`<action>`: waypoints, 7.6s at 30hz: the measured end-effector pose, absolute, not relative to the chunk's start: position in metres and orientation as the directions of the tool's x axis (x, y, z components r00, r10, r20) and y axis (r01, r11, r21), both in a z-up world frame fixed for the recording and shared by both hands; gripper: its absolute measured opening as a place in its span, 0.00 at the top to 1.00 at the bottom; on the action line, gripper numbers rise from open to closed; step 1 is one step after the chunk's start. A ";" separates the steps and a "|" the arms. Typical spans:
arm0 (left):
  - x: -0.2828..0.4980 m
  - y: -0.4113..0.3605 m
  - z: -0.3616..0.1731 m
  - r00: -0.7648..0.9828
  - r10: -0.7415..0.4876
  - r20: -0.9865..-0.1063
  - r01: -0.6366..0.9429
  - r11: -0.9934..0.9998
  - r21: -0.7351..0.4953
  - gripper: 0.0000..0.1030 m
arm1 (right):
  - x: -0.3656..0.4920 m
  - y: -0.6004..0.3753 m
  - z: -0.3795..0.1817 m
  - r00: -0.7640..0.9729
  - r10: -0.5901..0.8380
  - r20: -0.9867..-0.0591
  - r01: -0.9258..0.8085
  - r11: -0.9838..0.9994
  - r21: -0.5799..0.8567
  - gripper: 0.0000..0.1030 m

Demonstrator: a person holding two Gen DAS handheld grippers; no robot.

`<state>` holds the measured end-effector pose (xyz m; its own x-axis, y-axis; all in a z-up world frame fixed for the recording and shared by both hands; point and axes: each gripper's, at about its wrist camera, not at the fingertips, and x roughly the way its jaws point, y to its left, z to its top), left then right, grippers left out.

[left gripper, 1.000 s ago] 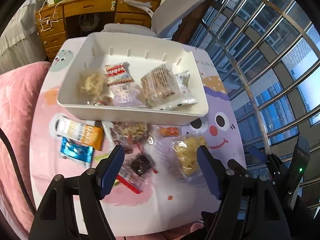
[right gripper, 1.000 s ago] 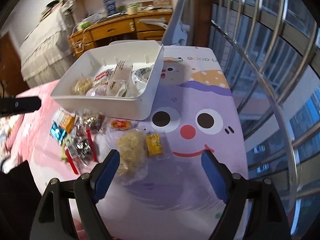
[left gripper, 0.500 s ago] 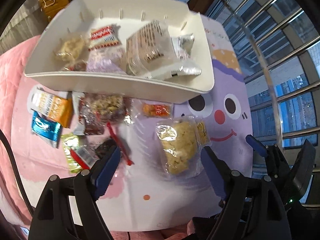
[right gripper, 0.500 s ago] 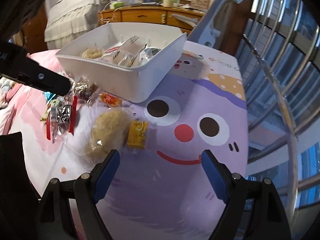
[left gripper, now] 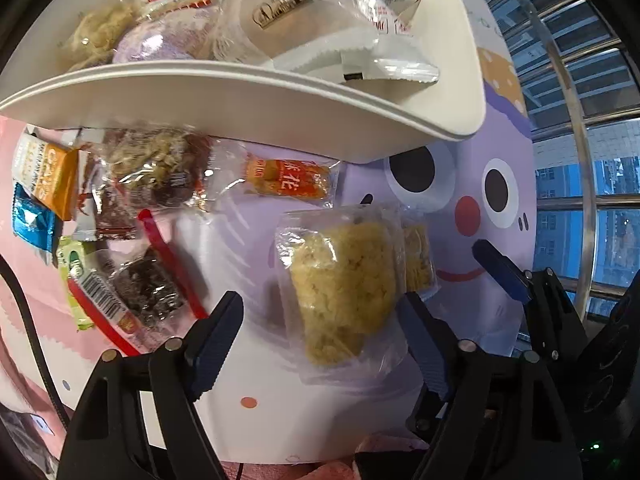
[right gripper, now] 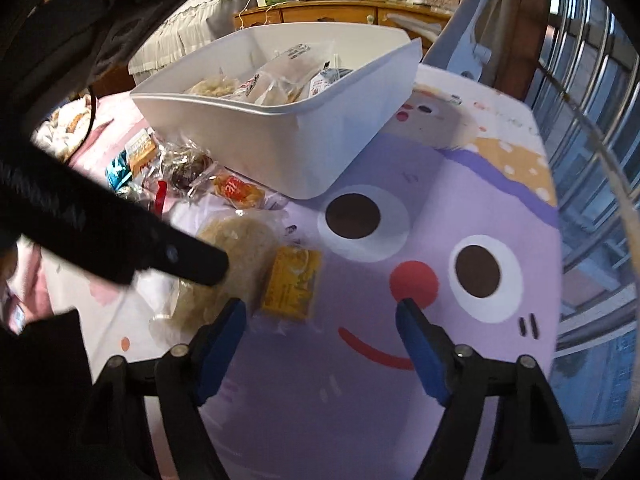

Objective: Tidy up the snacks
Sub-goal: 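Grasp the clear crumbly pastry bag with the left tool while the right tool grasps a small yellow pack, then lift both held packs and carry them over the white tray, then open both tools to drop the packs into the tray, then grasp the blue wrapper with the left tool while the right tool grasps the red-striped biscuit packet, then carry both held snacks over the tray and open both tools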

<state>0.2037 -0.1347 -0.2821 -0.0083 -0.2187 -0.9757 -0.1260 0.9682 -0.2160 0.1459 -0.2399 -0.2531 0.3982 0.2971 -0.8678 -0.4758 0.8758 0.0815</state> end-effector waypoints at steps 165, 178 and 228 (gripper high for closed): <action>0.169 0.165 -0.139 0.317 -0.359 -0.878 0.299 0.916 -0.267 0.27 | 0.100 -0.070 -0.165 0.427 0.142 -0.893 0.356 0.882 0.310 0.40; 0.177 0.165 -0.208 0.214 -0.322 -0.922 0.279 0.925 -0.258 0.26 | 0.114 -0.096 -0.224 0.247 0.282 -0.927 0.572 0.730 0.374 0.40; 0.209 0.103 -0.297 0.011 -0.118 -0.993 0.249 0.962 -0.111 0.63 | 0.163 -0.084 -0.284 -0.050 0.267 -0.962 0.648 0.742 0.172 0.60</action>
<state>0.2088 0.1026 -0.2972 0.0112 -0.1179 -0.9930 0.2494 0.9620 -0.1114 0.1627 -0.0841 -0.2836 -0.0496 0.2670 -0.9624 0.6483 0.7416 0.1723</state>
